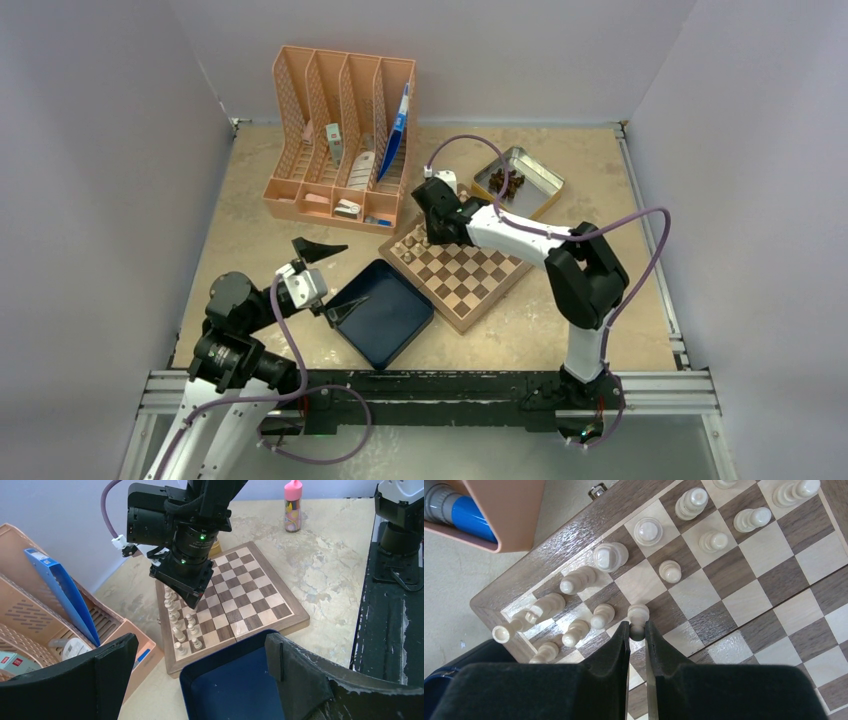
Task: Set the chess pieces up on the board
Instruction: Place the chess piece on the chessboard.
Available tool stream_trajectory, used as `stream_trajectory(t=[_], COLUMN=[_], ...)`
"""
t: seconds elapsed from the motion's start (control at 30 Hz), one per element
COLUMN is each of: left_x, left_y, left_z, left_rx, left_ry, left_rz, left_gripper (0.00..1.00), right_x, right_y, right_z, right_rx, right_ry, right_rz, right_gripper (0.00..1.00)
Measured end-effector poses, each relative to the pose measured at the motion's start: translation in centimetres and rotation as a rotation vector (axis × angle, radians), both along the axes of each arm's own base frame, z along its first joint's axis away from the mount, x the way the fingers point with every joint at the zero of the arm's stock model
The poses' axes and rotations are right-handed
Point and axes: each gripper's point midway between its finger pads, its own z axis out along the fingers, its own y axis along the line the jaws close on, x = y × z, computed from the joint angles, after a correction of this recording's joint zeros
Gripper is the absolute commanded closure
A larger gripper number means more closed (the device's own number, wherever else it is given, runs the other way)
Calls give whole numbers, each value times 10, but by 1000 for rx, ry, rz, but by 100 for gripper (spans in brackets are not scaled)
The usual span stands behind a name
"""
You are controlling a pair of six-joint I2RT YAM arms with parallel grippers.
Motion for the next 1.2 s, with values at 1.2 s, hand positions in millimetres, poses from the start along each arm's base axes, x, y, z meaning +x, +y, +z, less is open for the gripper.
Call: stream_trajectory(t=[1.2], left_x=[1], left_y=[0], left_z=[-2], left_rx=[11], left_ry=[-1], left_rz=[-1], left_gripper=[0], right_x=[15], right_y=[-1], right_z=[-11], right_rx=[-2], right_ry=[21], right_rz=[11], right_gripper=[82])
